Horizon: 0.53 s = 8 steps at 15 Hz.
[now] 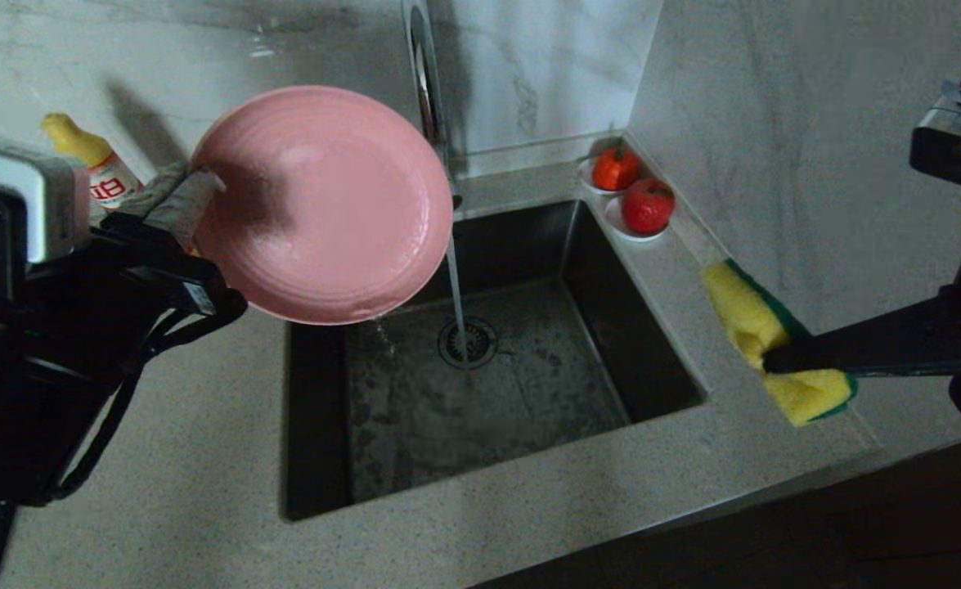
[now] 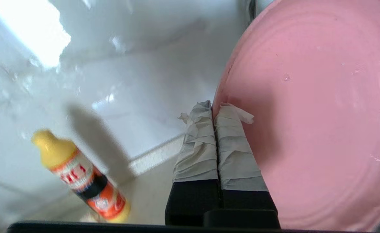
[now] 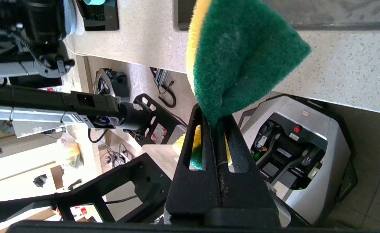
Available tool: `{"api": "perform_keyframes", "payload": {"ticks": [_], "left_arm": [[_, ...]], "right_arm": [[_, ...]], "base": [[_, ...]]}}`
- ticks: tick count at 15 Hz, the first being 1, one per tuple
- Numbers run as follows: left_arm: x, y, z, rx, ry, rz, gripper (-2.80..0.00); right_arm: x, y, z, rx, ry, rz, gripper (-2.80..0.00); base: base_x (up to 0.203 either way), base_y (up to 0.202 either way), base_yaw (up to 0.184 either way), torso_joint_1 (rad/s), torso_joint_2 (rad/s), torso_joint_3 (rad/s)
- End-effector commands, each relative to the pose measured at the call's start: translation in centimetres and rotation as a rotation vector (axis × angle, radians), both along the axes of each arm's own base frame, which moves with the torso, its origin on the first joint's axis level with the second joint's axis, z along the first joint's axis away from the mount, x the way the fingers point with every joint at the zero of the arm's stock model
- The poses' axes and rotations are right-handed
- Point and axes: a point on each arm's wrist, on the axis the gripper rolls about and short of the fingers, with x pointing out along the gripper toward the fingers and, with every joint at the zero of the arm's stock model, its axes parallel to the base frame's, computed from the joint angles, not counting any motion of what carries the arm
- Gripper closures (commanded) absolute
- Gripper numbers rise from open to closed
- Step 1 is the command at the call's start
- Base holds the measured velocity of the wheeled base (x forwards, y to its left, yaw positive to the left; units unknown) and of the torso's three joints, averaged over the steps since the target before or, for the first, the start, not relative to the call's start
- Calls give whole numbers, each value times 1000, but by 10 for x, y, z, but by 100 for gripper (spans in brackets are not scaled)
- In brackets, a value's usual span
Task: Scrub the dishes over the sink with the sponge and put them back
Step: Rinse the plate
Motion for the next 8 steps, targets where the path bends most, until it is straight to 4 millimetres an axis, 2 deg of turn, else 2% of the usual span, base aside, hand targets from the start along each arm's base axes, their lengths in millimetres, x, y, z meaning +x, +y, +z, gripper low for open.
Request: {"api": "perform_keyframes", "payload": {"ticks": [1, 3, 6, 8], "left_arm": [[-11, 4, 2, 0, -18, 2, 0], [-8, 4, -4, -7, 20, 37, 0], [1, 7, -22, -78, 251, 180, 0], [-10, 14, -27, -56, 392, 204, 0]], "right_arm": [[1, 1, -1, -3, 11, 2, 0], [0, 0, 0, 1, 5, 2, 0], [-2, -1, 2, 4, 1, 2, 0], [-4, -2, 1, 3, 2, 2, 0]], "base": [[0, 0, 0, 0, 0, 0], [0, 0, 0, 0, 0, 0], [0, 0, 0, 0, 0, 0], [0, 0, 0, 0, 0, 0]]}}
